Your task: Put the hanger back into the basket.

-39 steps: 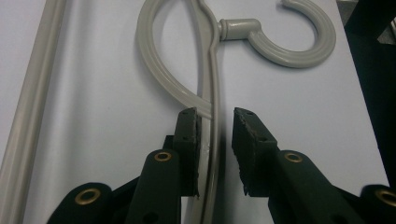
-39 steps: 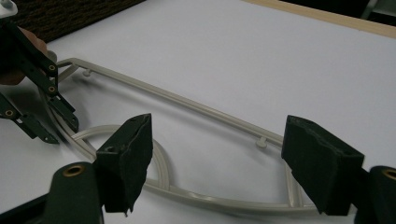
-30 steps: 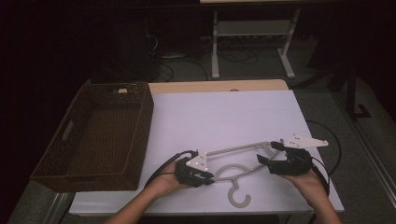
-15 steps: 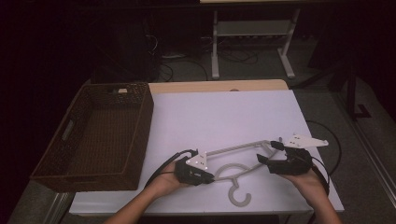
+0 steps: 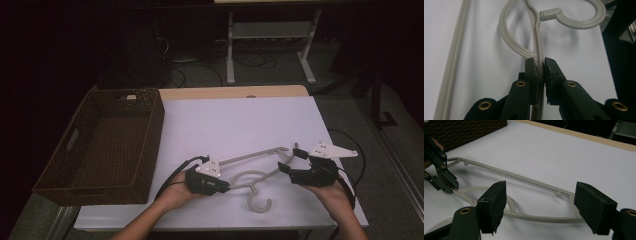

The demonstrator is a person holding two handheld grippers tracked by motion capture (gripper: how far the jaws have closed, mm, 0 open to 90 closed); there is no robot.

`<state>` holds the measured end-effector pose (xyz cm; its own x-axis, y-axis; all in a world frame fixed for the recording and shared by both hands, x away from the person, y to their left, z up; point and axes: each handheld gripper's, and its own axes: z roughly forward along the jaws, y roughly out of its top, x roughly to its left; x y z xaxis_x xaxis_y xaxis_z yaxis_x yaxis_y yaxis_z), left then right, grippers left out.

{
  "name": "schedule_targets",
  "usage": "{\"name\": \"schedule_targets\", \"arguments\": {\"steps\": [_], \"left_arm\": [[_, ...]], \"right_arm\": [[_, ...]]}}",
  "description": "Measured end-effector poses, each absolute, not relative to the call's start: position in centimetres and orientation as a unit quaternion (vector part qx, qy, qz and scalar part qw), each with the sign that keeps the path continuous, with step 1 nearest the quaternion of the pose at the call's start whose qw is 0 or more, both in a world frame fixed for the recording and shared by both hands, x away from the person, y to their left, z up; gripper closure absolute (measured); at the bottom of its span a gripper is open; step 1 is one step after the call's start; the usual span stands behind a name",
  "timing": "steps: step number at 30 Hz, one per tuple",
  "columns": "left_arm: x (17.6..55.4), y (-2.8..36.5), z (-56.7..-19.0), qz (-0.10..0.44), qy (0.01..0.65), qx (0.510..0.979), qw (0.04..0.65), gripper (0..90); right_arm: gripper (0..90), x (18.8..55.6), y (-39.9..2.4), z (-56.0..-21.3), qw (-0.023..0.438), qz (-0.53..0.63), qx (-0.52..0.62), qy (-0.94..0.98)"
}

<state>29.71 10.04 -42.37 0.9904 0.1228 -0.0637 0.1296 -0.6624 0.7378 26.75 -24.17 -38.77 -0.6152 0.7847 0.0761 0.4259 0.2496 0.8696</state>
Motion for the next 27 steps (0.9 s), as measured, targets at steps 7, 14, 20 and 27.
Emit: {"name": "schedule_targets", "arguments": {"steps": [7, 14, 20, 27], "left_arm": [[30.0, 11.0, -40.9, 0.005, 0.080, 0.898, 0.432, 82.5], [30.6, 12.2, -39.7, 0.021, 0.101, 0.890, 0.445, 83.2], [30.7, 12.6, -39.2, 0.025, 0.109, 0.881, 0.460, 83.2], [30.8, 13.0, -38.5, 0.038, 0.121, 0.876, 0.465, 83.2]], "right_arm": [[25.4, 26.6, -24.4, -38.4, 0.198, 0.474, 0.397, 0.761], [25.4, 26.6, -24.8, -38.2, 0.207, 0.479, 0.402, 0.752], [25.3, 26.6, -24.8, -38.2, 0.208, 0.480, 0.404, 0.751], [24.9, 26.6, -24.8, -38.3, 0.207, 0.480, 0.404, 0.751]]}}
